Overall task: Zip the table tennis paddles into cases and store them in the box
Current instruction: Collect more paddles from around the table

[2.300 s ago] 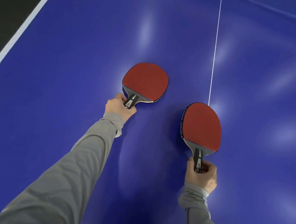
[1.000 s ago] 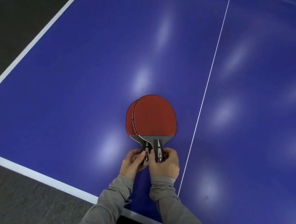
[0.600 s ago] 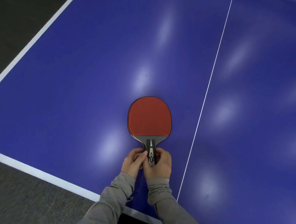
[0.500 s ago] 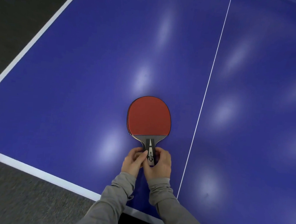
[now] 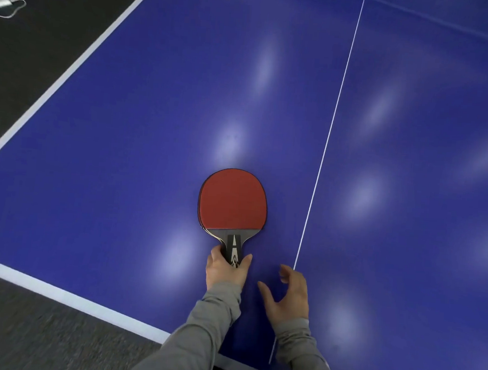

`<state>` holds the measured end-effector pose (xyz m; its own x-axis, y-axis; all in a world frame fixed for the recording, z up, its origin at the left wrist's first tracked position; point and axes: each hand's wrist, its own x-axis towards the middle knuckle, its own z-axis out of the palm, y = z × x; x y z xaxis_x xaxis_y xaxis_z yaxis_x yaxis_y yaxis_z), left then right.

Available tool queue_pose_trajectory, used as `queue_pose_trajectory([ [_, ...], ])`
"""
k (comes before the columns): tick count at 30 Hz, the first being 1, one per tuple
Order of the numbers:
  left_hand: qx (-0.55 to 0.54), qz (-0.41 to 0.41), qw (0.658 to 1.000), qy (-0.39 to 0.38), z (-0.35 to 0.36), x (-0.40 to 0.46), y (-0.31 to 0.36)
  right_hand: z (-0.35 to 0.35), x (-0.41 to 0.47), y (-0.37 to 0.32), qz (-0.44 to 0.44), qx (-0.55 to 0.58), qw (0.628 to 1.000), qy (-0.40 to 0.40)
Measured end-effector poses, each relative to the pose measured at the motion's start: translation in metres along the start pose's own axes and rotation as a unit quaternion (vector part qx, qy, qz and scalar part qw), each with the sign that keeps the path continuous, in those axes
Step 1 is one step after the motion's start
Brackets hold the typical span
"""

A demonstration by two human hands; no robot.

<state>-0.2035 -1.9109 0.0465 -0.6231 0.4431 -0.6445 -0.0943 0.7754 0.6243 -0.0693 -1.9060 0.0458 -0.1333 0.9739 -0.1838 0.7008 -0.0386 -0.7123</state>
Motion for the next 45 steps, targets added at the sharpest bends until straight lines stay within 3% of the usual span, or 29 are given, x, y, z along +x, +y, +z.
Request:
queue_pose_trajectory([
  [6,0.045,0.002,0.995,0.087,0.017,-0.004,0.004,-0.021,0.006,0.018,-0.008,-0.013,0.999,0.035],
  [12,0.085,0.002,0.989,0.122,0.022,-0.002,0.001,-0.030,0.005,0.033,0.000,-0.019,0.999,0.033],
  [27,0.078,-0.009,0.991,0.108,-0.003,-0.006,-0.006,-0.049,0.006,0.047,-0.017,-0.051,0.998,-0.046],
  [45,0.113,0.058,0.989,0.072,-0.043,-0.074,-0.074,-0.060,-0.059,0.067,-0.004,-0.140,0.989,-0.049],
])
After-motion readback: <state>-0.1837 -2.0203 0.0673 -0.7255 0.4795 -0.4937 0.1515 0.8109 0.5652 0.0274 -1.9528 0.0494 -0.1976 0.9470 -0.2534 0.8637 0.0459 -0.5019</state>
